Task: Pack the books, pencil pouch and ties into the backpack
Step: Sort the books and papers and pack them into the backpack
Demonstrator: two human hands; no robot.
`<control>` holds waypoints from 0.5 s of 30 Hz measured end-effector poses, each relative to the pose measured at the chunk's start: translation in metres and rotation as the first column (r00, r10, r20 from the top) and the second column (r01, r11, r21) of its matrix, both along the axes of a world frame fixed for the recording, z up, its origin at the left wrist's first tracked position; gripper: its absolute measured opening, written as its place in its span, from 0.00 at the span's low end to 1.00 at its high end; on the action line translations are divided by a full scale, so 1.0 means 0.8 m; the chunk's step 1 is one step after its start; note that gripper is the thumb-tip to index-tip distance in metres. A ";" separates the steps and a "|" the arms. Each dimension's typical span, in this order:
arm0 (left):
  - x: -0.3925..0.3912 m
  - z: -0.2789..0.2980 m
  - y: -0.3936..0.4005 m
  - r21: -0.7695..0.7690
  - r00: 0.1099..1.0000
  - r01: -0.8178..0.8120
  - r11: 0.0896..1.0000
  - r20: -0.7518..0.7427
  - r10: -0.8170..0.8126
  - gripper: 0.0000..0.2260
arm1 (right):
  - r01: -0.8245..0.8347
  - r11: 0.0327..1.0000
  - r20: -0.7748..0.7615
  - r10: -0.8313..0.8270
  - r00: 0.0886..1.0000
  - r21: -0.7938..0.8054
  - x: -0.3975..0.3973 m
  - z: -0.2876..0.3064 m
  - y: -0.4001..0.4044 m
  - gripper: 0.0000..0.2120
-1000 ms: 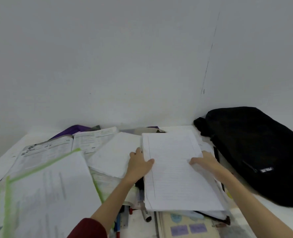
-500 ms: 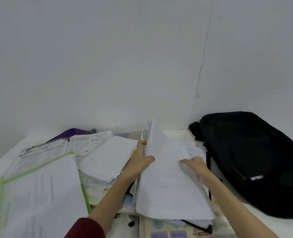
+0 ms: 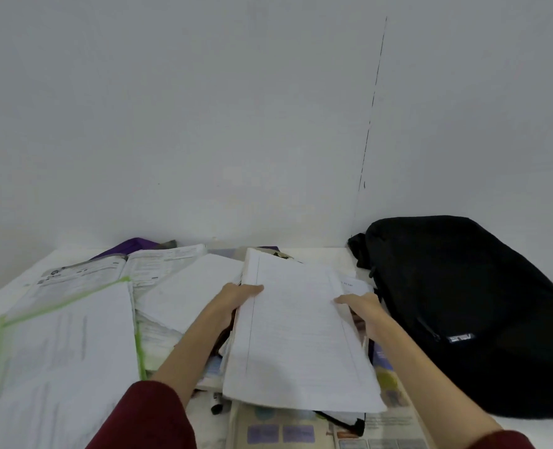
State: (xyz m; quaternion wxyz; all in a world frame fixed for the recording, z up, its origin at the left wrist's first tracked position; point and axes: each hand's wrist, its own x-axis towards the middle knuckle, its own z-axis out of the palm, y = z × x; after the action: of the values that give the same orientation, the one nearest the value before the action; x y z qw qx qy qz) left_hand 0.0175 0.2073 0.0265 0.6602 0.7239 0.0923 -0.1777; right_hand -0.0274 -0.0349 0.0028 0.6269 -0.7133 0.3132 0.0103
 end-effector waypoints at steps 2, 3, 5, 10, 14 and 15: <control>-0.004 0.006 -0.009 0.006 0.997 0.075 0.997 0.027 -0.075 0.22 | -0.042 0.999 -0.023 0.043 0.999 0.033 -0.002 0.002 -0.002 0.17; -0.005 0.006 -0.014 0.029 0.992 0.105 0.994 0.065 -0.107 0.19 | -0.065 0.997 -0.028 0.066 0.997 0.047 -0.002 -0.001 -0.002 0.18; -0.008 0.011 -0.023 0.056 0.970 0.173 0.983 0.163 -0.180 0.18 | -0.076 0.993 -0.008 0.077 0.997 0.088 -0.004 -0.006 0.001 0.22; -0.015 0.052 -0.025 -0.074 0.898 0.207 0.976 0.411 -0.160 0.23 | -0.118 0.939 0.215 0.049 0.975 0.323 -0.005 0.017 0.001 0.31; -0.018 0.119 -0.024 -0.175 0.774 0.215 0.961 0.631 -0.058 0.15 | -0.288 0.906 0.601 0.047 0.798 0.311 0.000 0.092 -0.008 0.42; -0.019 0.134 -0.025 -0.176 0.743 0.185 0.967 0.669 -0.021 0.14 | -0.322 0.912 0.649 0.084 0.756 0.256 -0.004 0.114 -0.005 0.35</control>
State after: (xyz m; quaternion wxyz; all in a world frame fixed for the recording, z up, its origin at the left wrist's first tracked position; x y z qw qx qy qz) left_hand 0.0020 0.1876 0.1334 0.7184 0.6619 -0.2093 0.0445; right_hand -0.0305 -0.0386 0.0941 0.8069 -0.5819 -0.0003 -0.1018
